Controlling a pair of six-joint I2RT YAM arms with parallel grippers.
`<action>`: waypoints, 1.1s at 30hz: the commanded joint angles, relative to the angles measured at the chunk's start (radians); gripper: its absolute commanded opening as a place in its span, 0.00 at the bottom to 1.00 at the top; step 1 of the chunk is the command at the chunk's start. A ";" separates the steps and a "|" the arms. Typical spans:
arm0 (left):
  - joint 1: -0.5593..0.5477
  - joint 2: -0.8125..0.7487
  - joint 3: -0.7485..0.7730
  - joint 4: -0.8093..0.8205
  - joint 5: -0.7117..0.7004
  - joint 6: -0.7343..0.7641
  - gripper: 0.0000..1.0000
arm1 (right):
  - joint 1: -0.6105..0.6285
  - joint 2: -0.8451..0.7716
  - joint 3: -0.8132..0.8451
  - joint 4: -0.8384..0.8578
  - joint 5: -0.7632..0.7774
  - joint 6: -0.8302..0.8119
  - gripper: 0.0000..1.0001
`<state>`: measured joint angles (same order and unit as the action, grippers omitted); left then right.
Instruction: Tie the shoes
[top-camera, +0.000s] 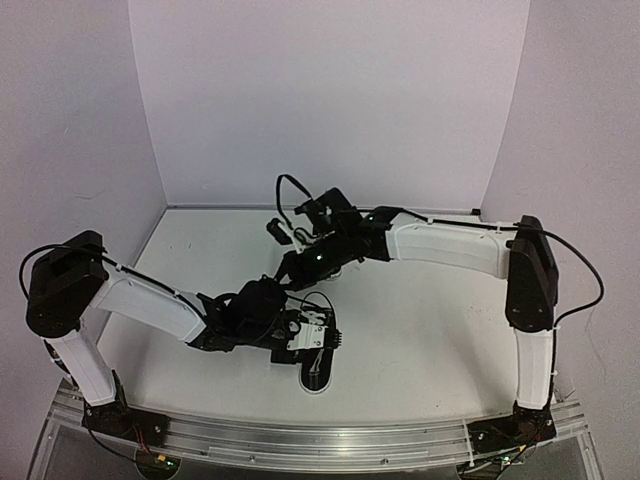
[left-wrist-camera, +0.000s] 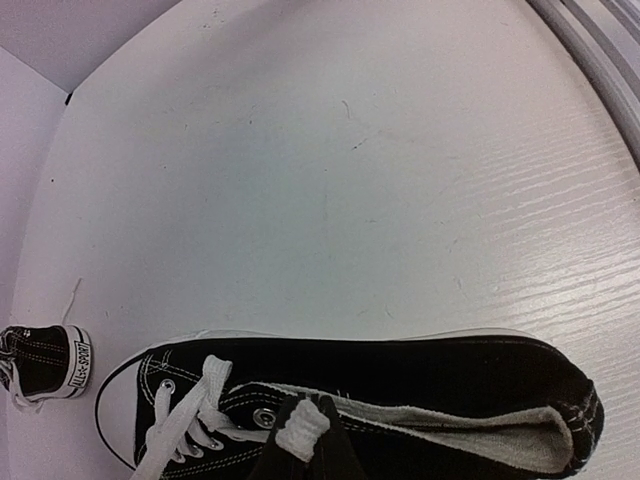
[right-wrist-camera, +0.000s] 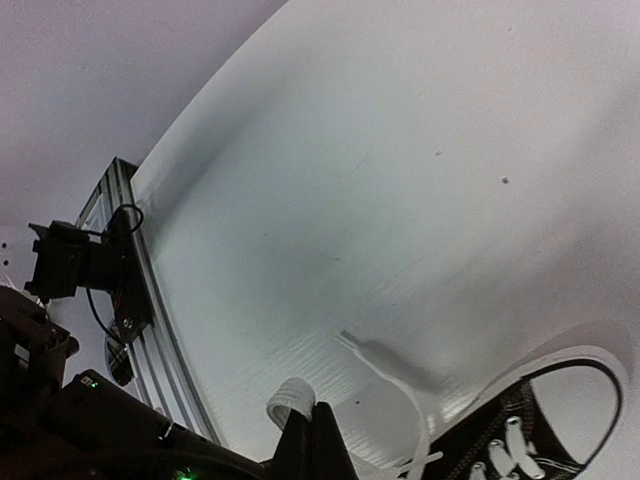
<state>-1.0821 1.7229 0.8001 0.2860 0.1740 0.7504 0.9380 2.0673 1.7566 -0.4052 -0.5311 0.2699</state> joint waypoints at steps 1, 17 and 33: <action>-0.016 0.027 0.021 -0.036 -0.033 0.027 0.00 | 0.044 0.049 0.071 -0.011 -0.056 0.002 0.00; -0.033 0.066 0.035 -0.049 -0.073 0.046 0.00 | 0.079 0.061 0.085 -0.029 -0.087 0.008 0.35; 0.015 0.028 0.075 -0.081 0.045 -0.092 0.00 | -0.095 -0.355 -0.249 0.075 0.045 0.015 0.59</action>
<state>-1.1005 1.7687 0.8182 0.2457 0.1261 0.7421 0.8799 1.8730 1.6218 -0.4089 -0.5396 0.2784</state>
